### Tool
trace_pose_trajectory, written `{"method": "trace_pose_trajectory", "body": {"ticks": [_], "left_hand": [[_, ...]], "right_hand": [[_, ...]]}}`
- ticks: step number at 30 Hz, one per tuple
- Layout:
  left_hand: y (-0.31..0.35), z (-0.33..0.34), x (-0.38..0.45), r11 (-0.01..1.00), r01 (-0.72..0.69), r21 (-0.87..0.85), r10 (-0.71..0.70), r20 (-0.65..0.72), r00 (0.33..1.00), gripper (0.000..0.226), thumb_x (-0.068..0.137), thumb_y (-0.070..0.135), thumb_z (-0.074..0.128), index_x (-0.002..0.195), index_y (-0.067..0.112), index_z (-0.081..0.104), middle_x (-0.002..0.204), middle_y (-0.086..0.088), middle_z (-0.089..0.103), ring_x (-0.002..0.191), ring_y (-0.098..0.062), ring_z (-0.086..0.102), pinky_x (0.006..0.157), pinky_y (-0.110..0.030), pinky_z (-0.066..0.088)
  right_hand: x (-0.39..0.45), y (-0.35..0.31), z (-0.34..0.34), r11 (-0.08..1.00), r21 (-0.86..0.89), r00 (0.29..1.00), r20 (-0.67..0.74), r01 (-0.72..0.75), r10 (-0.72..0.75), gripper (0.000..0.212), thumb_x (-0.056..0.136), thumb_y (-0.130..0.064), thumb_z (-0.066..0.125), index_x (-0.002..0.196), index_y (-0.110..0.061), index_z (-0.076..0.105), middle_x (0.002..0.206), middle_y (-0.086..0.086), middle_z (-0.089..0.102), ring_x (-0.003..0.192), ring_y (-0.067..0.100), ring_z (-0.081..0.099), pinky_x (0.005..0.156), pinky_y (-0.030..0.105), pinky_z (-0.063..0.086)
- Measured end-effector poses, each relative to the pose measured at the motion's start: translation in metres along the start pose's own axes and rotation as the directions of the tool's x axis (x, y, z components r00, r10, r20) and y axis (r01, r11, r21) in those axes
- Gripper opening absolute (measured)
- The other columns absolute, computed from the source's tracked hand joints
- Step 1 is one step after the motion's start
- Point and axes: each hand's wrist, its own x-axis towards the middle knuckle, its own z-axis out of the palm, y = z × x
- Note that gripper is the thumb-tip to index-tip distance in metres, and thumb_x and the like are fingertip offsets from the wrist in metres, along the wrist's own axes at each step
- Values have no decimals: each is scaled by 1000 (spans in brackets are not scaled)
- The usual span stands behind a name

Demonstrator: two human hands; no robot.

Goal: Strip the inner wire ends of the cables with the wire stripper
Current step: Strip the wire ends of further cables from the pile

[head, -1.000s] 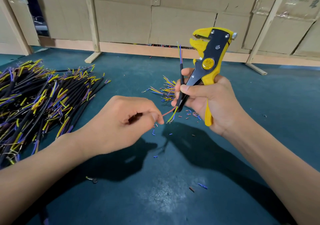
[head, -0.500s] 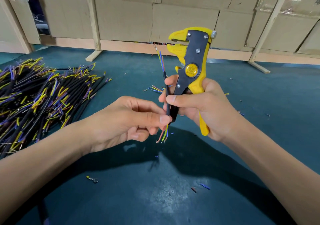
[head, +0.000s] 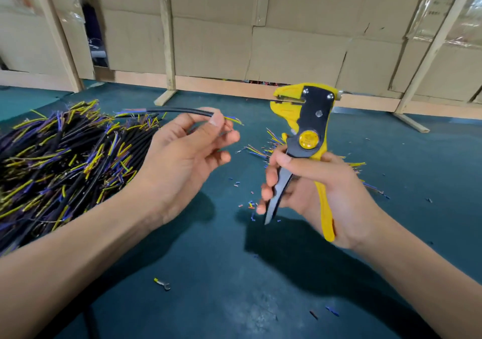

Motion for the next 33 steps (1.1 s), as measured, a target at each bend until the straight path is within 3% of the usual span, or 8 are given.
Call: {"method": "trace_pose_trajectory", "body": {"ticks": [3,8,16,20,28,33], "left_hand": [[4,-4,3,998,-28,-65,26,-37,999,7,98,16,57,98,9,59,86,0,68,93,-19,69,72,-27,55],[9,-6,3,987,-11,-158,8,-19,1000,8,92,14,62,92,8,67,90,-2,74,105,-20,70,80,-29,57],[7,2,-2,980,-28,-197,32,15,999,9,85,8,65,87,7,74,97,-12,72,100,-21,70,81,-29,57],[4,5,-3,977,-69,-203,70,-1,998,17,85,4,64,102,1,64,99,-16,70,98,-22,69,82,-29,57],[3,9,-6,973,-90,-213,85,-34,996,36,81,6,67,115,-1,59,93,-7,75,90,-14,72,78,-24,56],[-1,10,-8,971,-110,-214,105,-35,994,20,77,5,68,96,6,64,89,-6,76,87,-15,73,80,-23,56]], "right_hand": [[-4,4,7,996,23,992,92,-84,82,12,87,-12,63,89,-1,62,76,19,55,66,35,59,67,54,55],[-7,10,21,987,78,978,162,-143,129,13,86,-11,63,91,0,63,75,20,56,65,37,61,69,58,55],[-11,16,24,978,143,962,249,-153,114,10,93,-9,59,97,0,61,79,20,56,70,36,61,76,61,54],[-11,14,24,986,113,966,240,-122,92,11,92,-10,61,97,0,63,79,20,57,70,36,62,75,61,54],[-13,16,24,992,76,969,234,-101,81,13,94,-8,57,102,1,62,79,19,58,69,36,62,75,61,56],[-10,19,22,989,110,961,268,-97,65,12,93,-10,59,100,-1,61,79,18,58,70,35,62,76,62,55]]}}
